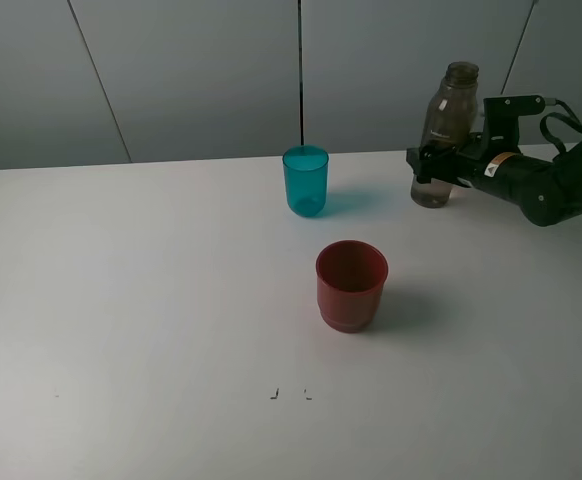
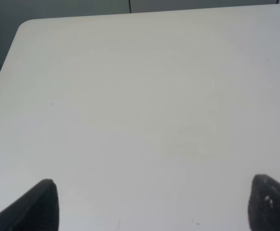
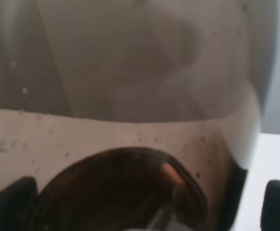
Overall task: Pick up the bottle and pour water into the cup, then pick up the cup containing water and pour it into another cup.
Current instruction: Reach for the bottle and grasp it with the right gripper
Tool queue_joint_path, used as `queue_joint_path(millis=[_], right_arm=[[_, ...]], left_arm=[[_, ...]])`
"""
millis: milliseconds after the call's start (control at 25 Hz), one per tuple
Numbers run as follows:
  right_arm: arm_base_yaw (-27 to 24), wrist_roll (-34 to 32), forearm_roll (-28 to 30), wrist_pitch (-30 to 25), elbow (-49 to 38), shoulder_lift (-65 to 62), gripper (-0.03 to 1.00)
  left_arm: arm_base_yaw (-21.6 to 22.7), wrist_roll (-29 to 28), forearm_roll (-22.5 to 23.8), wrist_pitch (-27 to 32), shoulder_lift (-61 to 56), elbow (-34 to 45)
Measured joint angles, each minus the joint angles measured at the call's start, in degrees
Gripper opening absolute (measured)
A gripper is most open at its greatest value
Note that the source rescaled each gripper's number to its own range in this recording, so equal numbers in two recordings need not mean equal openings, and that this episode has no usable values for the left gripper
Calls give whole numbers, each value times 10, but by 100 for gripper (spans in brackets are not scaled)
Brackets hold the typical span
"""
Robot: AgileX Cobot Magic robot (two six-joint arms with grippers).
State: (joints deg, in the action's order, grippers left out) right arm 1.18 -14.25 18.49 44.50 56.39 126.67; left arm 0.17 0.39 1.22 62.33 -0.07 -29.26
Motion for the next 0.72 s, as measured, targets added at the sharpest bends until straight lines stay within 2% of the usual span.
queue_joint_path(millis=[640, 680, 720], right_arm=[[0, -13, 2, 9, 12, 10, 99], [0, -13, 3, 9, 12, 10, 96], [0, -13, 3, 9, 12, 10, 88]], left_arm=[[0, 0, 0, 0, 0, 0], [0, 0, 0, 0, 0, 0], [0, 0, 0, 0, 0, 0]])
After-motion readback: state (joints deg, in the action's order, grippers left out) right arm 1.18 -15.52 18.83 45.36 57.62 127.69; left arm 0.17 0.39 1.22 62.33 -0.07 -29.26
